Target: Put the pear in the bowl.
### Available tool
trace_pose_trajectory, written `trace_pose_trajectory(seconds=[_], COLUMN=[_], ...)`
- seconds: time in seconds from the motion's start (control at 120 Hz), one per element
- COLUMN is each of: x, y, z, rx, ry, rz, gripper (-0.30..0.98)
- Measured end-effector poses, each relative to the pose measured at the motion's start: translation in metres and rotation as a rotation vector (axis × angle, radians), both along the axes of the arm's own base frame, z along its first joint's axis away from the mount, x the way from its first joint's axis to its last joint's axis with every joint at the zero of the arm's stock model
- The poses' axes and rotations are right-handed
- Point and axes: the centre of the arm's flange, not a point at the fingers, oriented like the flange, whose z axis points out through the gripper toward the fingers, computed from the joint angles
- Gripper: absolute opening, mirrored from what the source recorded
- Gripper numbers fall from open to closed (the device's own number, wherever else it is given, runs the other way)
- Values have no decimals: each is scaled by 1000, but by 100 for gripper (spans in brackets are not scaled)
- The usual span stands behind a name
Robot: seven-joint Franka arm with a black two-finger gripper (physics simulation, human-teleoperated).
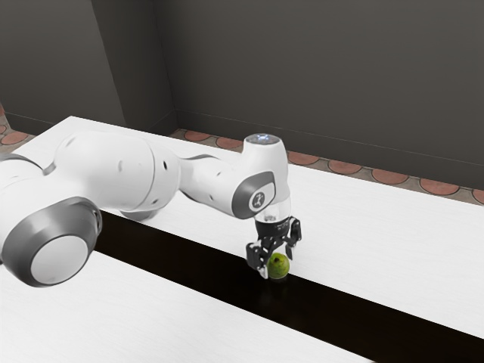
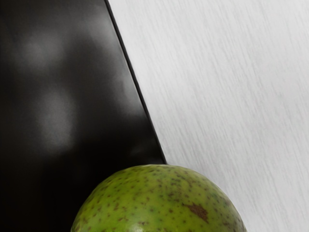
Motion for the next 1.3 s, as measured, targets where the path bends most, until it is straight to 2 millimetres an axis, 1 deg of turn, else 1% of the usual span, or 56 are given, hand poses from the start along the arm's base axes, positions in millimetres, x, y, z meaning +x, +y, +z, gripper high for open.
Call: trace_pose_trajectory(seconds=[0.267,0.408,0.542,0.633,0.667,0.725,0.808,0.9,1.075,1.133,1.242,1.3], x=[0,0,0,3,6,15,22,26,32,28,21,19], y=[0,0,-1,5,15,42,82,130,213,235,265,287], z=[-4,-3,10,28,37,56,69,69,72,70,71,72], rx=[-1,-1,-9,-19,-24,-28,-24,-16,13,20,25,27], ry=[3,3,-11,-31,-41,-66,-80,-72,-77,-68,-61,-61], rz=[29,39,45,56,73,109,162,230,334,362,403,435], gripper=[42,39,37,36,35,34,32,31,29,29,28,28])
